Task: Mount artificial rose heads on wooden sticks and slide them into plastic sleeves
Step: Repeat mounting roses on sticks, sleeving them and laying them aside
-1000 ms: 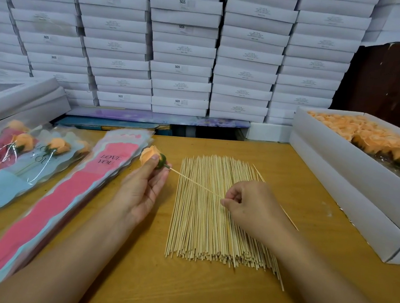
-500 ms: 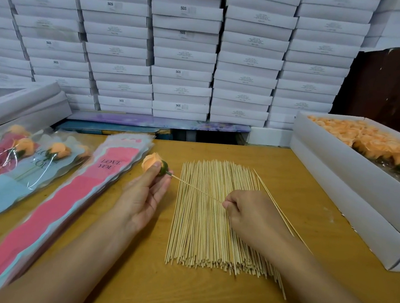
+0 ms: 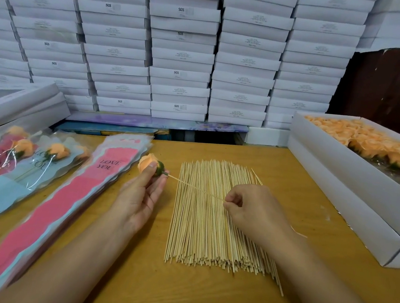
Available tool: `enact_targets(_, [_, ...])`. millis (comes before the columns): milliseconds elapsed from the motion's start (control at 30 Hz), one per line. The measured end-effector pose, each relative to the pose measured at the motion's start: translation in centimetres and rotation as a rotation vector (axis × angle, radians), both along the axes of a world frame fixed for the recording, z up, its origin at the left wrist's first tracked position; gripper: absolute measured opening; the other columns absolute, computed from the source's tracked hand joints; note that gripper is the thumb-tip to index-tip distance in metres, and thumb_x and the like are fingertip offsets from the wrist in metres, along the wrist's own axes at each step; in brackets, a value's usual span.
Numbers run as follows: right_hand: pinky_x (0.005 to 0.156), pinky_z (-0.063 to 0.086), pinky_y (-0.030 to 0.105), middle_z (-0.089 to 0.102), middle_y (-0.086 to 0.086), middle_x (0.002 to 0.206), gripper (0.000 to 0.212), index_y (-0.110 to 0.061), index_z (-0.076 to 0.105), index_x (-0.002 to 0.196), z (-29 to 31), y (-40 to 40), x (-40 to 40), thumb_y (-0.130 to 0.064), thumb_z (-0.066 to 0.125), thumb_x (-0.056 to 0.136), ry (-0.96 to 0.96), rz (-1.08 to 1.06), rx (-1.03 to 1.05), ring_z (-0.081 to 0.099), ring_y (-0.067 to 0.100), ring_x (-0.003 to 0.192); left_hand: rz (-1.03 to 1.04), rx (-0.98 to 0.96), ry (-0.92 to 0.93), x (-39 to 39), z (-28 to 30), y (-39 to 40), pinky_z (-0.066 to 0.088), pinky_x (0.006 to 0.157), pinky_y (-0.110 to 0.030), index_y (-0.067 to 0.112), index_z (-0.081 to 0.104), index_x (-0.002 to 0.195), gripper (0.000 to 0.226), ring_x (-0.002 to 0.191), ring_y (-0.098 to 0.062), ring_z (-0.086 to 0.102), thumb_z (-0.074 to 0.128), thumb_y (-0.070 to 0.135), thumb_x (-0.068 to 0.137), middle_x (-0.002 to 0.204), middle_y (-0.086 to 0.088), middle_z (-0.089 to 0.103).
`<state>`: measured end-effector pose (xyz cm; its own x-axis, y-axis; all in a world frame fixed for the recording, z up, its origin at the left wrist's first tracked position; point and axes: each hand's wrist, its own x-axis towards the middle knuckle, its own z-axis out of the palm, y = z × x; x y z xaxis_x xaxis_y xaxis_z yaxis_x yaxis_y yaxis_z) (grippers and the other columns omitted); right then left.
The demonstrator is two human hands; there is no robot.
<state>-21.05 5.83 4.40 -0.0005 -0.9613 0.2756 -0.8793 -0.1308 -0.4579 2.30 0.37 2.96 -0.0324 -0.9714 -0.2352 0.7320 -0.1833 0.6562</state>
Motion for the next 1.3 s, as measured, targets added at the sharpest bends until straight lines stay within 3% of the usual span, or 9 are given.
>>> enact_targets(167, [0.062,0.053,0.022,0.062,-0.02,0.072,0.01,-0.026,0.074,0.083,-0.2,-0.1,-0.2,-0.029,0.07,0.092,0.022,-0.024,0.012,0.059,0.0,0.069,-0.012,0.003,0.001,-0.2,-0.1,0.1,0.061,0.06,-0.022,-0.004,0.065,0.117,0.034,0.077,-0.016,0.076,0.07,0.014,0.088,0.098,-0.021,0.076])
enact_targets(333, [0.048,0.032,0.014,0.056,-0.021,0.065,0.014,-0.028,0.072,0.079,-0.6,-0.3,-0.1,-0.029,0.068,0.093,0.066,-0.019,-0.005,0.054,-0.003,0.061,-0.012,0.0,0.007,-0.4,0.0,0.1,0.062,0.062,-0.022,-0.004,0.066,0.116,0.034,0.075,-0.015,0.075,0.07,0.014,0.088,0.097,-0.02,0.076])
enact_targets(567, [0.045,0.024,0.012,0.051,-0.022,0.061,0.014,-0.027,0.074,0.086,-0.7,-0.2,0.0,-0.029,0.064,0.095,0.094,-0.006,-0.026,0.047,-0.004,0.051,-0.022,0.004,0.016,-0.1,-0.1,0.1,0.062,0.061,-0.022,-0.004,0.066,0.117,0.04,0.077,-0.016,0.076,0.073,0.014,0.082,0.1,-0.021,0.076])
enact_targets(767, [0.048,0.03,0.013,0.065,-0.015,0.076,0.014,-0.027,0.075,0.09,-0.4,-0.1,0.1,-0.029,0.063,0.096,0.103,0.006,-0.009,0.053,-0.002,0.06,-0.02,0.003,0.017,-0.2,-0.2,0.1,0.062,0.061,-0.023,-0.004,0.066,0.115,0.041,0.077,-0.016,0.076,0.074,0.014,0.078,0.099,-0.021,0.076])
enact_targets(867, [0.048,0.033,0.013,0.063,-0.017,0.075,0.012,-0.026,0.076,0.092,-0.1,0.1,0.4,-0.03,0.065,0.095,0.085,0.007,0.026,0.054,-0.003,0.06,-0.004,-0.004,0.018,-0.2,-0.1,0.0,0.062,0.061,-0.023,-0.003,0.066,0.114,0.041,0.075,-0.016,0.076,0.074,0.014,0.078,0.097,-0.021,0.076])
enact_targets(1033, [0.071,0.058,0.023,0.066,-0.018,0.083,0.011,-0.026,0.076,0.096,0.9,0.7,0.1,-0.034,0.07,0.092,0.051,0.1,0.134,0.064,0.0,0.077,0.012,-0.028,-0.032,0.0,0.1,-0.2,0.06,0.058,-0.02,-0.002,0.069,0.11,0.04,0.073,-0.014,0.075,0.076,0.019,0.077,0.093,-0.018,0.077])
enact_targets(1200, [0.054,0.048,0.011,0.067,-0.019,0.072,0.007,-0.028,0.077,0.081,1.6,1.1,-0.7,-0.033,0.078,0.086,0.006,0.17,0.268,0.065,-0.005,0.067,-0.005,-0.035,-0.07,-0.2,-0.1,-0.2,0.059,0.056,-0.019,-0.001,0.07,0.108,0.043,0.074,-0.014,0.075,0.079,0.022,0.073,0.093,-0.016,0.077])
enact_targets(1300, [0.051,0.043,0.01,0.068,-0.021,0.064,0.014,-0.031,0.075,0.072,1.8,1.1,-1.1,-0.03,0.079,0.085,-0.122,0.211,0.337,0.062,-0.01,0.059,-0.051,-0.07,-0.111,-0.1,-0.1,-0.2,0.059,0.059,-0.02,0.001,0.069,0.112,0.049,0.081,-0.015,0.077,0.078,0.03,0.074,0.099,-0.015,0.078])
